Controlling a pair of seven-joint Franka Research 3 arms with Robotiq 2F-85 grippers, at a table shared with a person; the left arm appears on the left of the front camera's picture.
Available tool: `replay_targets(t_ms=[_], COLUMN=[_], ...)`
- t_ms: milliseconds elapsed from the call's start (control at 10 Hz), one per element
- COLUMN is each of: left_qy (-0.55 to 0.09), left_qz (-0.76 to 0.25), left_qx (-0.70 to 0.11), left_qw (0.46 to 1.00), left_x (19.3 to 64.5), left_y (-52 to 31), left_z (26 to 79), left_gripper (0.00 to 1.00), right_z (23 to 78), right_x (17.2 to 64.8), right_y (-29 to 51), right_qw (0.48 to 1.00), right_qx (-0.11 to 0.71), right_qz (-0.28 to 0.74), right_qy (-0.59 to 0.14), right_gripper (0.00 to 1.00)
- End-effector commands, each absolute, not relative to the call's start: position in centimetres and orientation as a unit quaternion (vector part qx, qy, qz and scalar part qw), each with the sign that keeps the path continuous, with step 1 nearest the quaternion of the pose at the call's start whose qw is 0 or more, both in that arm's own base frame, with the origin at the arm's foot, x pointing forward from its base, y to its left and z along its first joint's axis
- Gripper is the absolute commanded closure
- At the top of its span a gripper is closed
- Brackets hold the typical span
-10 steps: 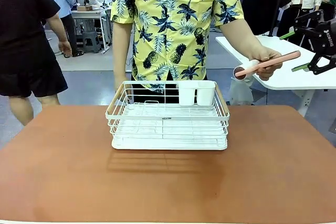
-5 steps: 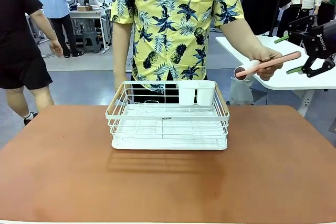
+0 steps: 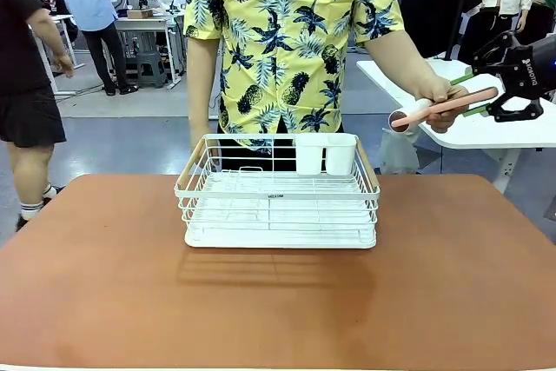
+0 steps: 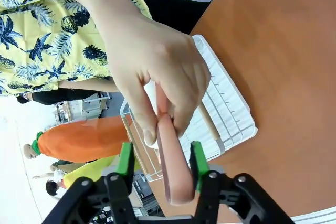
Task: Clean the table.
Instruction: Pick up the Lint Roller when the human hands it over.
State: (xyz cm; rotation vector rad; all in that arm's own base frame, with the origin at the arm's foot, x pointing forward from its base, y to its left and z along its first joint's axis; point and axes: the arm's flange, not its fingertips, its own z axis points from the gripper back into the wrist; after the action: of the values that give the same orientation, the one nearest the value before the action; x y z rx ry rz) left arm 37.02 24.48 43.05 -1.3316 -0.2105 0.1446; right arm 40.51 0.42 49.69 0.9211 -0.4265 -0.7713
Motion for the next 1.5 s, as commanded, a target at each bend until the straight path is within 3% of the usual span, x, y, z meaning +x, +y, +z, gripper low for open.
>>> replay_targets(t_ms=[0,100,200,1400], left_qy=[-0.099,-0.099,-0.099,-0.099], left_qz=[0.066,0.066,0.066,0.066], left_qx=[-0.618,-0.618,-0.618,-0.618], left_qw=[0.777,0.777,0.777,0.777], left_x=[36.60,36.60,36.60,36.60], left_y=[24.50,24.50,24.50,24.50], left_z=[43.02,43.02,43.02,43.02], left_gripper=[0.00,0.00,0.00,0.00], right_z=[49.04,48.98,48.88,49.21], right_x=[40.98,41.08,41.16,40.80], right_y=[0.98,0.94,0.95,0.24], right_qw=[0.799,0.799,0.800,0.804], right_qx=[0.433,0.433,0.431,0.425], right_qz=[-0.357,-0.358,-0.359,-0.363], right_qy=[-0.215,-0.215,-0.213,-0.201], right_gripper=[1.00,0.96,1.00,1.00])
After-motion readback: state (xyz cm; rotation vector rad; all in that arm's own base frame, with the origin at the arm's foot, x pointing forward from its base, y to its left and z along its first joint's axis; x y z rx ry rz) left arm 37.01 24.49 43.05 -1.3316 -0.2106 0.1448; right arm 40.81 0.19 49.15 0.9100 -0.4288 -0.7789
